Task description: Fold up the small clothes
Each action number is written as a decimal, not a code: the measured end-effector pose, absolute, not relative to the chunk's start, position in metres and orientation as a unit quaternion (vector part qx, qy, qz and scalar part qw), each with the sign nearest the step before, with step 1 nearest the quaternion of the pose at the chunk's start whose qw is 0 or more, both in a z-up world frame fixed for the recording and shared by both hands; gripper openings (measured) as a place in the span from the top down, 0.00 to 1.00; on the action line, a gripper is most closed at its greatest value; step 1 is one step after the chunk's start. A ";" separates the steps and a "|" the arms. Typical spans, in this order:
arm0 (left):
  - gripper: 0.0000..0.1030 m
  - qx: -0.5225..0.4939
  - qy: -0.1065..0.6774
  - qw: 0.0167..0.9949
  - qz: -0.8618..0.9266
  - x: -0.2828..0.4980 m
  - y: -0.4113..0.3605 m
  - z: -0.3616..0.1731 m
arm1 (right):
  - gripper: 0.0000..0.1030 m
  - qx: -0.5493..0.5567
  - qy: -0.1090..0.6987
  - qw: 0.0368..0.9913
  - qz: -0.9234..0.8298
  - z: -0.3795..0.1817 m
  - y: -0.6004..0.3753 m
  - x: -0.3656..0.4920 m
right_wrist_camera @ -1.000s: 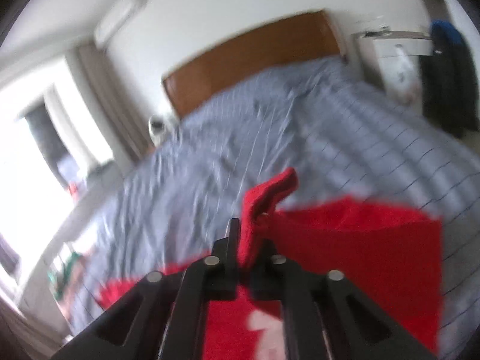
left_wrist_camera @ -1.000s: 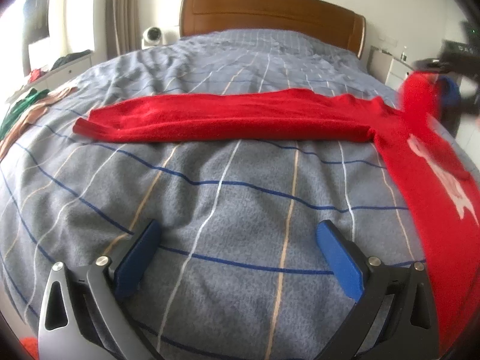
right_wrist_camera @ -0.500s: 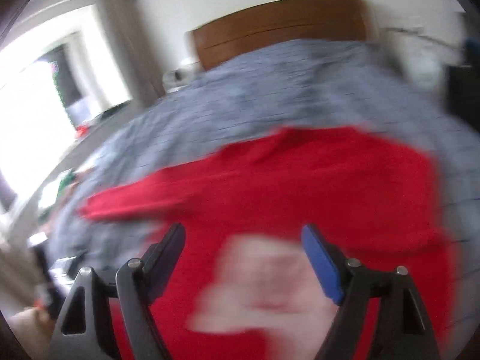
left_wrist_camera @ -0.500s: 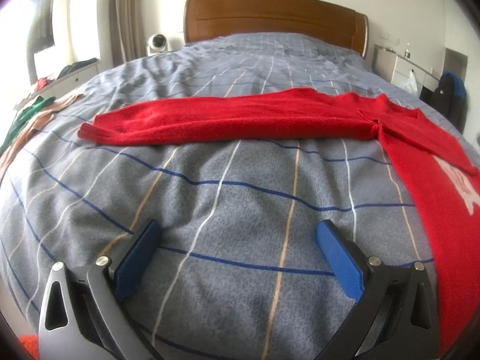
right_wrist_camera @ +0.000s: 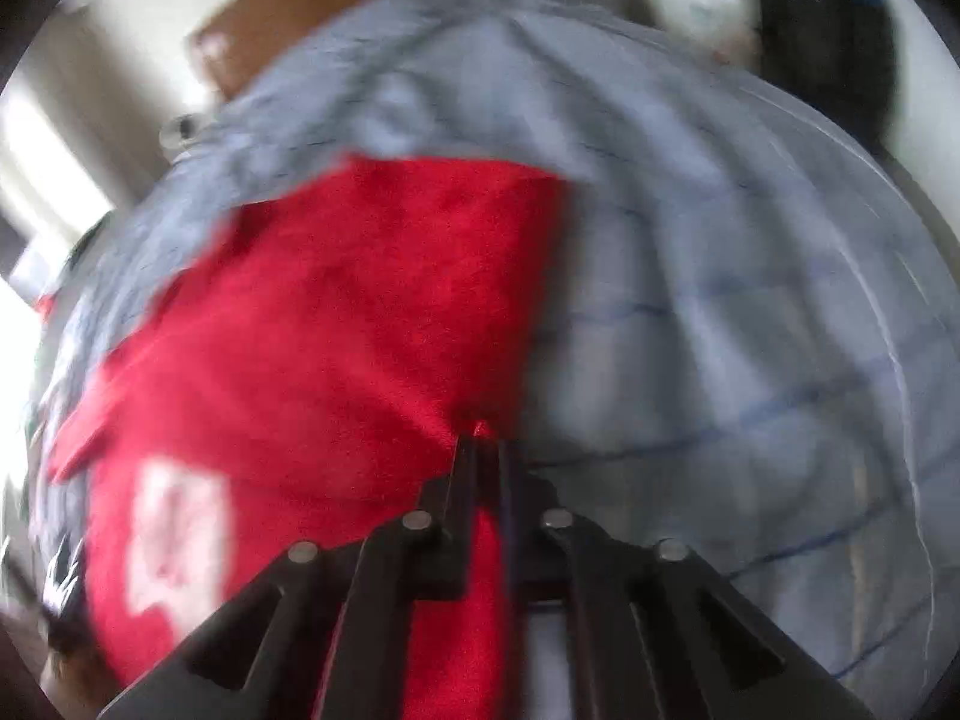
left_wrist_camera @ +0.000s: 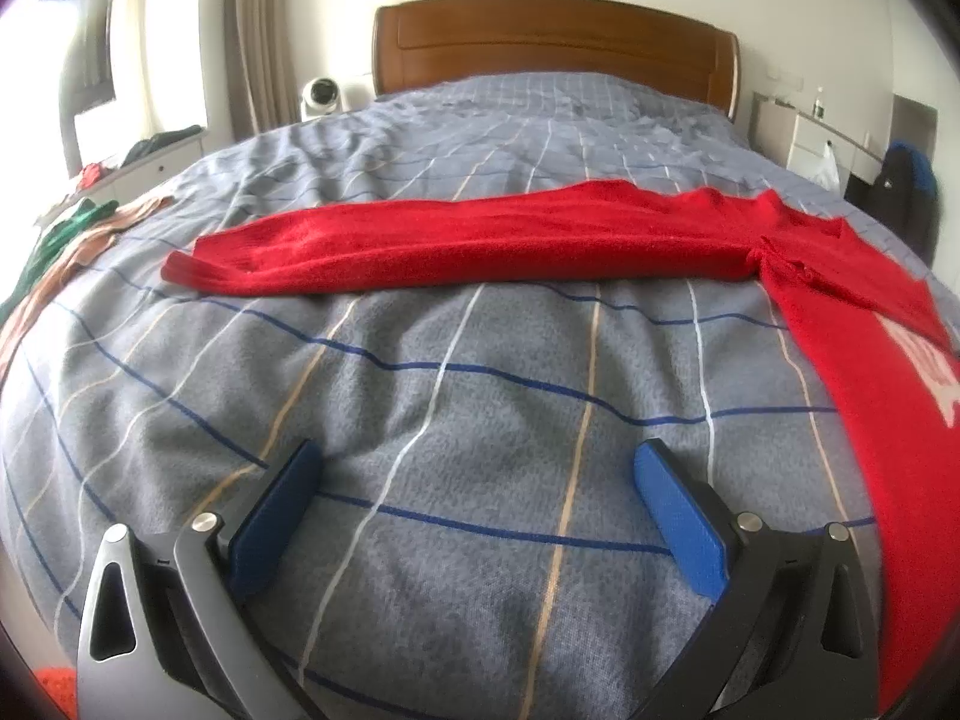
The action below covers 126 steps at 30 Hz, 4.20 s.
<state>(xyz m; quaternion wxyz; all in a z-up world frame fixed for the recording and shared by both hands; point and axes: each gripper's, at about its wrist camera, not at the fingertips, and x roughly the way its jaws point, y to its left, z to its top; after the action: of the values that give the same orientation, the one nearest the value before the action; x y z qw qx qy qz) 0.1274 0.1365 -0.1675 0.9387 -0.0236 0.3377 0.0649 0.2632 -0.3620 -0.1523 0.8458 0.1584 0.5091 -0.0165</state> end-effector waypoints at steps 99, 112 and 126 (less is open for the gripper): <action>0.19 0.057 0.397 0.895 -0.196 0.195 -0.028 -0.051 | 0.19 0.185 0.328 0.926 -0.034 -0.108 -0.384 0.016; 0.26 0.067 0.411 0.903 -0.105 0.229 0.006 -0.113 | 0.19 0.157 0.347 0.924 -0.039 -0.113 -0.367 0.025; 0.88 -0.027 0.407 0.910 -0.071 0.222 0.040 -0.134 | 0.19 0.119 0.365 0.923 -0.027 -0.119 -0.355 0.033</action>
<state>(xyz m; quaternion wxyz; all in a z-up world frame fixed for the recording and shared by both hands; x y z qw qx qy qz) 0.2220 0.0400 -0.1344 0.9102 -0.0268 0.4073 -0.0709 0.0325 -0.3545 -0.1195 0.9228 0.1191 0.3654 -0.0266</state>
